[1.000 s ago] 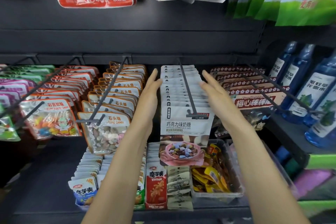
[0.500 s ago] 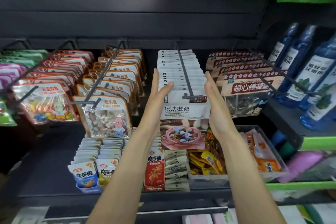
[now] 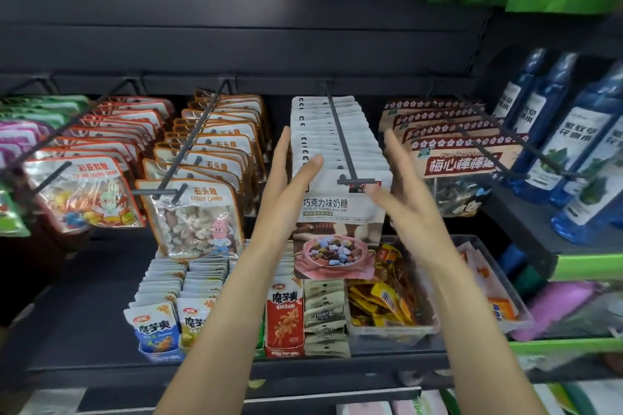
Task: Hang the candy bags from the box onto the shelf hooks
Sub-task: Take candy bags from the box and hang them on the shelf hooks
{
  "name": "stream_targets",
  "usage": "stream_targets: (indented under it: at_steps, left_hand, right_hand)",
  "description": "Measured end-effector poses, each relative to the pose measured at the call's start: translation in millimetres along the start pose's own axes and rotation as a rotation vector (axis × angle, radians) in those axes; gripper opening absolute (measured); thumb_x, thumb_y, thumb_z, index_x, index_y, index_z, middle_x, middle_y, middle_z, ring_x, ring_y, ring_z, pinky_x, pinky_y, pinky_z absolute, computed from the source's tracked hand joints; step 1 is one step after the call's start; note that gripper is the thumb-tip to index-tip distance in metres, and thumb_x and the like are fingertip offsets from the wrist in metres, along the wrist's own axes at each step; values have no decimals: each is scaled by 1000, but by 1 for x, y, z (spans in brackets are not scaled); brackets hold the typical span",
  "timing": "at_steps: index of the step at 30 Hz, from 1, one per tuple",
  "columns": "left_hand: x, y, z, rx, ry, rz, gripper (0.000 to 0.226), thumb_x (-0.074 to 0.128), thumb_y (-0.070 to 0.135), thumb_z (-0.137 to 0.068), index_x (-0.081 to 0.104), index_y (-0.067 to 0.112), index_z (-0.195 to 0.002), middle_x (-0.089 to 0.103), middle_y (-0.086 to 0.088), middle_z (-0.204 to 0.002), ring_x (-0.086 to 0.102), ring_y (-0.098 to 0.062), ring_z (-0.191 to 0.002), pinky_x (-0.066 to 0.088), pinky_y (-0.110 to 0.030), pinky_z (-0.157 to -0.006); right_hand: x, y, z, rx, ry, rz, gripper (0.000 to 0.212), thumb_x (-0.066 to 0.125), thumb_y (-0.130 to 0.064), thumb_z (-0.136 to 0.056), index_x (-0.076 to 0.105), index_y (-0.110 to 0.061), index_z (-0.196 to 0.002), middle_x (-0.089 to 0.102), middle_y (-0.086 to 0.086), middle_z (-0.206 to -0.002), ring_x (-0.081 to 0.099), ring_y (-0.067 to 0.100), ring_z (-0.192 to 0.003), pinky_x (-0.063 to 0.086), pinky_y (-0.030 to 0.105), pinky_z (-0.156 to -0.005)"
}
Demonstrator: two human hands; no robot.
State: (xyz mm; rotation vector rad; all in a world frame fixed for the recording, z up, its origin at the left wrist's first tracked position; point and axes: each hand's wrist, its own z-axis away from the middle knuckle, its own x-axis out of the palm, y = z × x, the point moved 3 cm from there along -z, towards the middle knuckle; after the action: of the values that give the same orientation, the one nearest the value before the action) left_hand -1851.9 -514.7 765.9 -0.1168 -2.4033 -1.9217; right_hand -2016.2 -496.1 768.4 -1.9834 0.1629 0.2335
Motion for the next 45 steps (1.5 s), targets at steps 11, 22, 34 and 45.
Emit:
stream_targets:
  at_steps: [11,22,34,45]
  left_hand:
    - [10,35,-122,16,-171,-1027,47,29,21,-103,28,8,-149,15,-7,-160,9,-26,-148,8,-40,-119]
    - [8,10,-138,-122,-304,-1202,52,16,32,-105,5,20,-154,-10,3,-161,-8,-21,-148,-1,-55,-115]
    - [1,93,-41,323,5,-1206,42,39,34,-100,42,27,-142,61,2,-129,57,-21,-116,47,-35,-90]
    - [-164,151,-1,510,221,-1491,37,41,46,-83,70,31,-99,72,8,-80,69,-25,-79,49,-33,-63]
  right_hand:
    - [1,-3,-154,101,-425,1045,54,25,-28,-107,12,-2,-153,4,13,-162,7,23,-149,7,28,-119]
    - [0,12,-156,306,-541,1071,69,15,-50,-103,-8,-9,-153,-15,7,-161,-11,17,-149,-1,36,-122]
    - [-18,-51,-120,-106,-81,875,38,47,-31,-99,52,-27,-136,60,1,-132,55,22,-119,46,41,-99]
    - [72,-140,-108,-348,-287,939,25,50,-31,-98,65,-32,-118,70,-7,-103,64,16,-96,52,36,-87]
